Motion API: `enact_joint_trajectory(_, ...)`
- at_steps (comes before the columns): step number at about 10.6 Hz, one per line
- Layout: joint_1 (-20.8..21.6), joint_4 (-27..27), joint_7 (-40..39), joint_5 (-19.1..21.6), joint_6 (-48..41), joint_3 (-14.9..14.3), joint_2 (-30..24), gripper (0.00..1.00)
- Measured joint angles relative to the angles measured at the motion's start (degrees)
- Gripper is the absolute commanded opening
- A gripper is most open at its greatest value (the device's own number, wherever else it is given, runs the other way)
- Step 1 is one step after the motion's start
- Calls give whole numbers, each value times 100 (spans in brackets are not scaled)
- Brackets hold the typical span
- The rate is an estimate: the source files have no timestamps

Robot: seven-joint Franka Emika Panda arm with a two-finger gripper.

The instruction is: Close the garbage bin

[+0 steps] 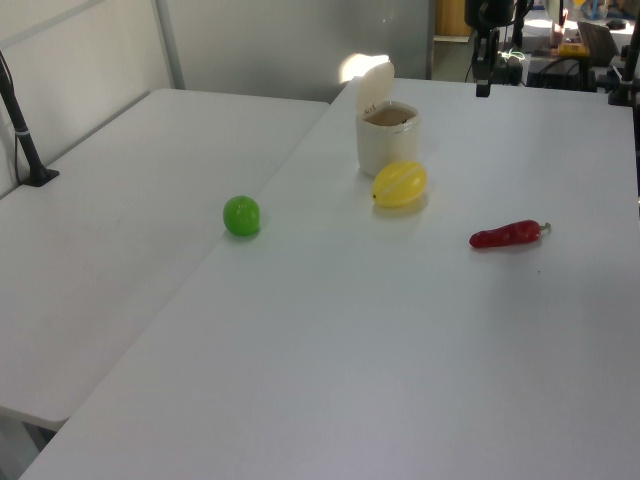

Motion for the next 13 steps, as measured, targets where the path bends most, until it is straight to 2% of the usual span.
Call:
enact_joint_trajectory(4, -347, 175, 247, 1, 697, -18, 311, 0)
enact_joint_trajectory(9, -808, 371, 1130, 0, 2231, -27, 834, 0)
enact_joint_trajectory(13, -1095, 610, 1277, 0, 3417, -32, 1208, 0)
